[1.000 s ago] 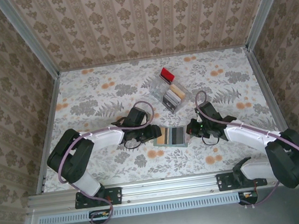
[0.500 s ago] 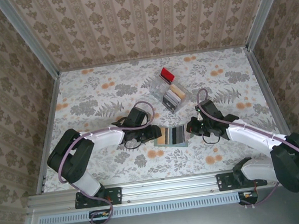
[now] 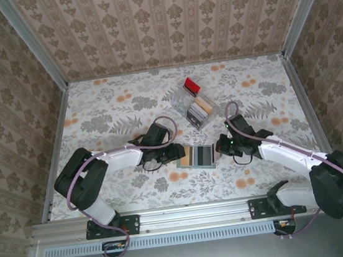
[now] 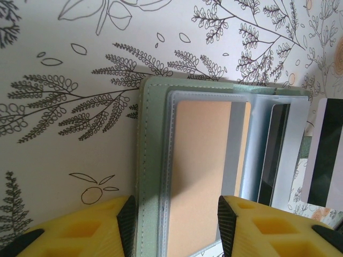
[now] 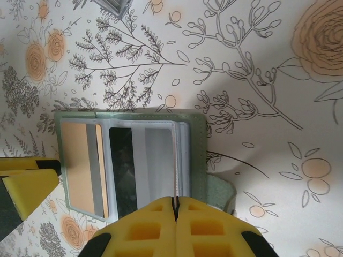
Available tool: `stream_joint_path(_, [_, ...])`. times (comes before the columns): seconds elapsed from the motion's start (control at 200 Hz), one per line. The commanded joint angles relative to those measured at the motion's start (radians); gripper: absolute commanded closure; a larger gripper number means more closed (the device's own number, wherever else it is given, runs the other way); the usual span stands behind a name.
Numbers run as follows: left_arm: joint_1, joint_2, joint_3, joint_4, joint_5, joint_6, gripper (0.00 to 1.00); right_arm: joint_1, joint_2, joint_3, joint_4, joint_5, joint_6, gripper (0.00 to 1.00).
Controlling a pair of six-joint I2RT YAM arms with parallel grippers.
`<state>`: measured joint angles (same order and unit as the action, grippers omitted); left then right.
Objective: Put the credit cards into the card holder
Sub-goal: Flip over the card slot in the card holder.
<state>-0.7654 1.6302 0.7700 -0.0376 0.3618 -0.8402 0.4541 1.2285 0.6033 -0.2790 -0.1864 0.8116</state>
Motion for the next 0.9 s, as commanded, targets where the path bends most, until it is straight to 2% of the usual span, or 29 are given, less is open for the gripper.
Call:
stream_joint_path(0.0, [-0.008, 0.013, 0.012, -0.002, 0.001, 0.017, 0.53, 0.011, 0.036, 0.001, 0.029, -0.013, 0.008, 0.98])
stream_joint_path(0.205, [-0.009, 0.014, 0.009, -0.003, 0.003, 0.018, 0.53, 0.024, 0.079, -0.001, 0.034, 0.001, 0.007, 0.98])
stream_joint_path(0.4, [-0.009, 0.010, 0.004, 0.002, -0.001, 0.013, 0.53, 0.028, 0.021, 0.026, -0.018, 0.028, -0.001, 0.98])
stream_joint_path(0.895, [-0.010, 0.015, 0.009, -0.004, 0.000, 0.018, 0.53, 0.028, 0.013, 0.020, -0.052, 0.060, -0.008, 0.98])
